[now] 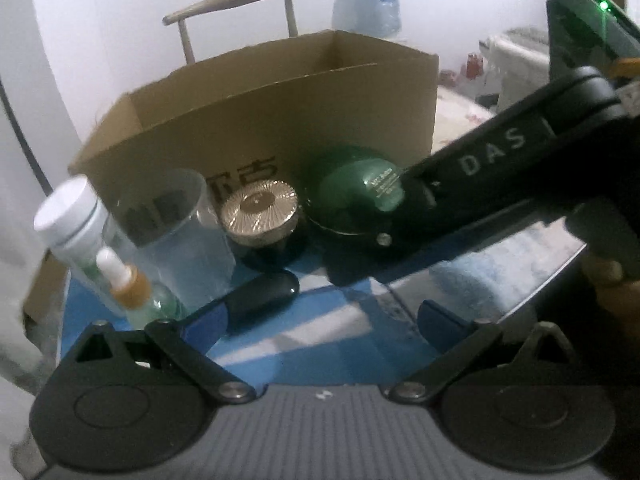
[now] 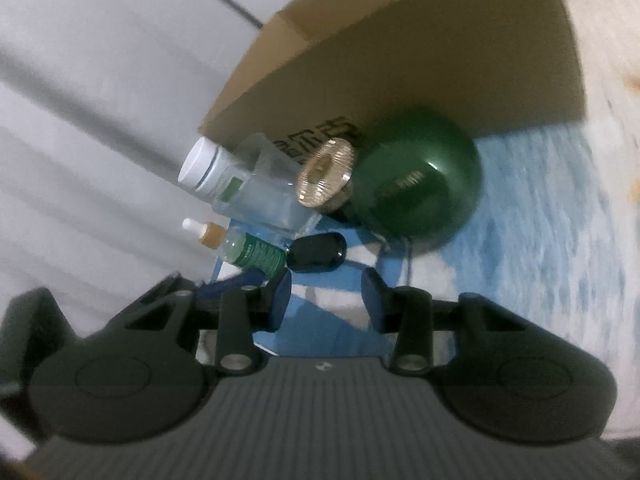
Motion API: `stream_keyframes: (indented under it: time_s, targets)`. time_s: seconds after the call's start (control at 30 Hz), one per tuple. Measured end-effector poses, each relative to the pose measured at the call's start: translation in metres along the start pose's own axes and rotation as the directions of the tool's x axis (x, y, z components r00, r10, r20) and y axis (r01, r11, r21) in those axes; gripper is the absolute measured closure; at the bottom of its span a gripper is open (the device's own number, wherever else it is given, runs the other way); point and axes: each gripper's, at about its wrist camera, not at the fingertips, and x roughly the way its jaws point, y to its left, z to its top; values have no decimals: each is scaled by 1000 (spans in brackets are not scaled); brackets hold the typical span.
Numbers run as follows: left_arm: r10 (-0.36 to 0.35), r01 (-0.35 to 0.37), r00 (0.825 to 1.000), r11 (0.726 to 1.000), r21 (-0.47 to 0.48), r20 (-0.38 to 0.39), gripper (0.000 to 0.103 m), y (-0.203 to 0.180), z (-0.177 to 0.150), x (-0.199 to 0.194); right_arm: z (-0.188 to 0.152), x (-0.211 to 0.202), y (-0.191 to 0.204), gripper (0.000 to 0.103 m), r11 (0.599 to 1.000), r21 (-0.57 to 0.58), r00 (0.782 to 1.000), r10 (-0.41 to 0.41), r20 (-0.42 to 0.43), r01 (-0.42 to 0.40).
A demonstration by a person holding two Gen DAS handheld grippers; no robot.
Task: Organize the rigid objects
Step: 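Move the right gripper back toward the black oval case, then close the right gripper on the black oval case and lift it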
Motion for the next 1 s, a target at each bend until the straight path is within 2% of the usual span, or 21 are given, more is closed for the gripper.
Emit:
stream_keyframes:
  time_s: [0.17,0.43,0.6,0.8,0.93,1.0]
  targets:
    - [27,-25,999,997,76,-19,1,-3,17,19,-8,-5,-15,64,997,73,1000,16,13,-17]
    - [45,-38,996,996,79,-83,1,2,27,43,-9,-9,-27,63,993,112,999,41,24,-44]
    - [-4,3,990,1000,-9,-140,1,10,34,49,-11,-7,-38,63,988,138,998,63,19,-65]
    - [-50,47,986,999,-22,-159,1,2,33,41,-11,-10,-45,62,984,156,996,78,35,-83]
    - [-121,110,979,991,-77,-164,1,-2,32,34,-13,-13,-48,62,983,165,996,77,42,-83]
    - [-190,171,968,978,-121,-164,1,-1,31,30,-15,-14,-48,62,983,167,996,76,44,-82]
